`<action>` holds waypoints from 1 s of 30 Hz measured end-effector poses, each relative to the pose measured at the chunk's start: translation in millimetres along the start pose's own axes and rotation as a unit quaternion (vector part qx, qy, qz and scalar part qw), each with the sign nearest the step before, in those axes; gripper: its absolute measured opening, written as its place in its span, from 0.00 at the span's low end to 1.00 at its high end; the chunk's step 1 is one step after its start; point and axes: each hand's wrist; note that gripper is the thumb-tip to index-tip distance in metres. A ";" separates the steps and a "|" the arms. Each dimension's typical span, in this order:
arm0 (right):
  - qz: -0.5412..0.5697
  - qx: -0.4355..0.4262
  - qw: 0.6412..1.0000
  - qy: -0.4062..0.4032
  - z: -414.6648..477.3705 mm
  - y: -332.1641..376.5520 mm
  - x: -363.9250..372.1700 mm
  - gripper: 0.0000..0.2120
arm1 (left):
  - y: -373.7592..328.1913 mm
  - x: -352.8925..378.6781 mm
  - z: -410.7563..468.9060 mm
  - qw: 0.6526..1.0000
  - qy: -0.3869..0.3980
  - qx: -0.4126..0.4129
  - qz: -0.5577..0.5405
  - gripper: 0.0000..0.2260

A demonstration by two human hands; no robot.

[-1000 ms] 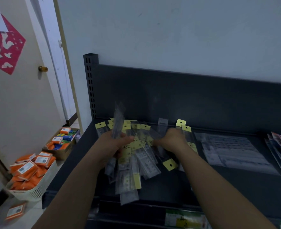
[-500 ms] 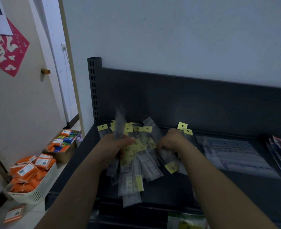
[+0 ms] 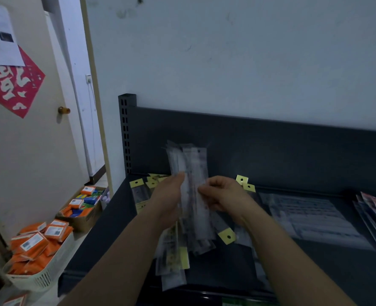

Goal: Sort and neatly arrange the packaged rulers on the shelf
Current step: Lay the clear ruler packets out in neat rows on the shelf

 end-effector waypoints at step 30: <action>-0.279 -0.093 0.956 0.022 -79.0 -37.9 -119.9 0.12 | 39.6 55.6 -16.4 0.984 0.051 0.150 0.078 0.17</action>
Point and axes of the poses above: each hand's wrist, its own z-axis towards the middle knuckle, its own x-axis out of the palm, y = z × x, and after that the axes turned 15 degrees about -z, right-handed
